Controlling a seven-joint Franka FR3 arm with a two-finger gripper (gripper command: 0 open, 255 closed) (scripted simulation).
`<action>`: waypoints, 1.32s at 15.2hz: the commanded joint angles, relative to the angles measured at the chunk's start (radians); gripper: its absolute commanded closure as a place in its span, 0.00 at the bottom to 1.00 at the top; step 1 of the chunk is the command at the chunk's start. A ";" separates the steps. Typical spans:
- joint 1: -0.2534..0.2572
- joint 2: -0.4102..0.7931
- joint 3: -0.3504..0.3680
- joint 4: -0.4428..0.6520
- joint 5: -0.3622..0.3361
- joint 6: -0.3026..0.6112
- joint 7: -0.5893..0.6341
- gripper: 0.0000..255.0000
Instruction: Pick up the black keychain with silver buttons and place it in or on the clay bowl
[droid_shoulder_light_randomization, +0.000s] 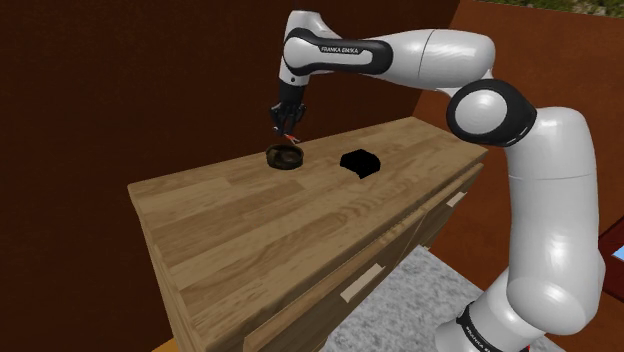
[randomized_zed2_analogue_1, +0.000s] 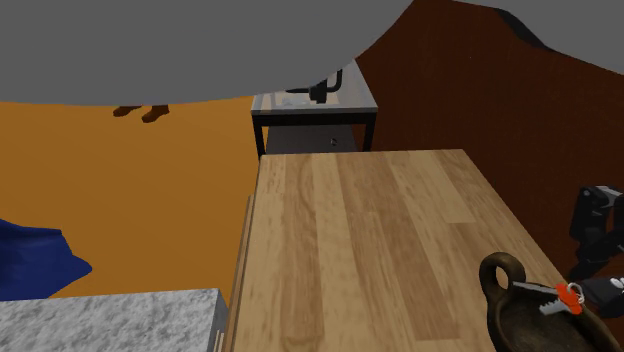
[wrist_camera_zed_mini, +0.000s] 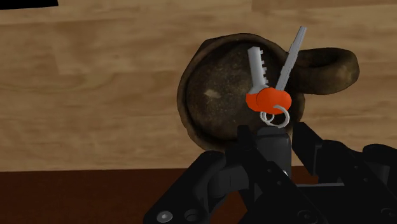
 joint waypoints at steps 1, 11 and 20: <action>-0.002 -0.003 0.000 -0.030 0.000 0.028 0.002 1.00; -0.004 -0.002 -0.001 -0.057 -0.001 0.054 0.003 1.00; 0.003 -0.007 0.001 0.037 0.002 -0.043 -0.002 0.00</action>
